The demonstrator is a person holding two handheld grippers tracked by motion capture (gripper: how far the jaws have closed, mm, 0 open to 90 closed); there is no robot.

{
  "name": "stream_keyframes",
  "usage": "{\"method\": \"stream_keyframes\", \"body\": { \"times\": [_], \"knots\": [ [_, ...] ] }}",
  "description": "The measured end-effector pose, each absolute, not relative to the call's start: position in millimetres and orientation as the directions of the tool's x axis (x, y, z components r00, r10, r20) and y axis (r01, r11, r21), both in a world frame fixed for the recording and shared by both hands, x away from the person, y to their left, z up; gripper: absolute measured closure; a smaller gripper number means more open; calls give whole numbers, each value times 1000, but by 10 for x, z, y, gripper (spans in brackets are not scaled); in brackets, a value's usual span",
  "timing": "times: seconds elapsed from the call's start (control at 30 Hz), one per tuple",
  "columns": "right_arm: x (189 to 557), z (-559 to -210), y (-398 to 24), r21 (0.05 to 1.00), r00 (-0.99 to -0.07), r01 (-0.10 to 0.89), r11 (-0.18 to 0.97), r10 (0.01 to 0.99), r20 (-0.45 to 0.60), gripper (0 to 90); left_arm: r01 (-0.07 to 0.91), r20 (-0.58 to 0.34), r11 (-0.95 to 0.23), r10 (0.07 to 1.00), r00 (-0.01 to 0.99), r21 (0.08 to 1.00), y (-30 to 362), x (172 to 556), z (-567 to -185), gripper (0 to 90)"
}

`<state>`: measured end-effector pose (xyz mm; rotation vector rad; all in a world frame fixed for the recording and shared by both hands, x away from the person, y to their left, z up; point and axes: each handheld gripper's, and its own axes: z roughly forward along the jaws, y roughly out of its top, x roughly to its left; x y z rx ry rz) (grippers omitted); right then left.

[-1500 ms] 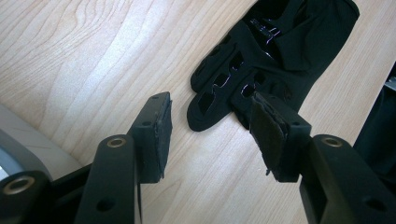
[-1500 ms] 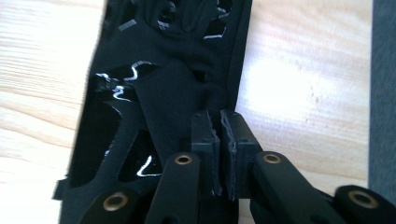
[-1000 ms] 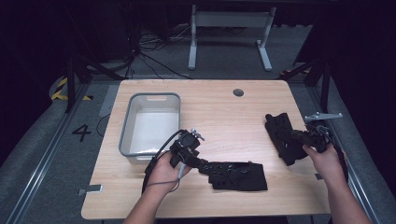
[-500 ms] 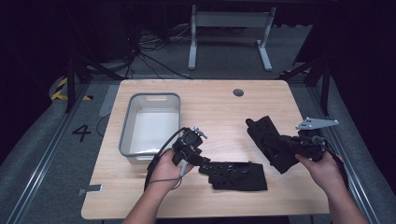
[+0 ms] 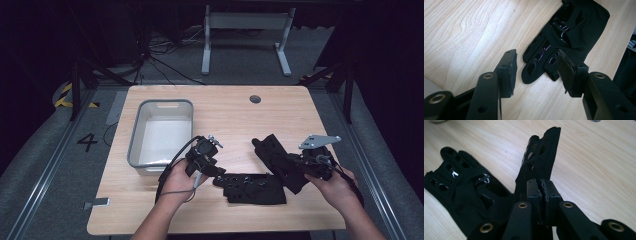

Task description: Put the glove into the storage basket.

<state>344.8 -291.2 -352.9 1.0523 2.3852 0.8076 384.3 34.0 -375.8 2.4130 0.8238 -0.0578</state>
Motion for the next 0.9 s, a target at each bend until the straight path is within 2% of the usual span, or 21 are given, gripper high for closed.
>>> {"method": "stream_keyframes", "body": {
  "times": [0.2, 0.37, 0.73, 0.8, 0.9],
  "knots": [
    [3401, -3615, -2716, 607, -667, 504, 615, 723, -179, 851, 573, -219, -638, 548, 807, 515, 357, 3837, -3749, 509],
    [3346, -3618, -2613, 601, -692, 491, 631, 702, -172, 848, 574, -218, -635, 550, 806, 517, 372, 3834, -3739, 508],
    [3196, -3687, -2328, 552, -784, 476, 685, 615, -87, 825, 576, -218, -633, 553, 804, 517, 380, 3830, -3733, 503],
    [3181, -3716, -2284, 536, -813, 484, 692, 583, -18, 789, 575, -221, -635, 550, 805, 516, 379, 3831, -3734, 502],
    [3159, -3708, -2273, 544, -828, 472, 694, 561, 3, 746, 575, -222, -635, 549, 806, 516, 377, 3831, -3734, 500]
  ]
}}
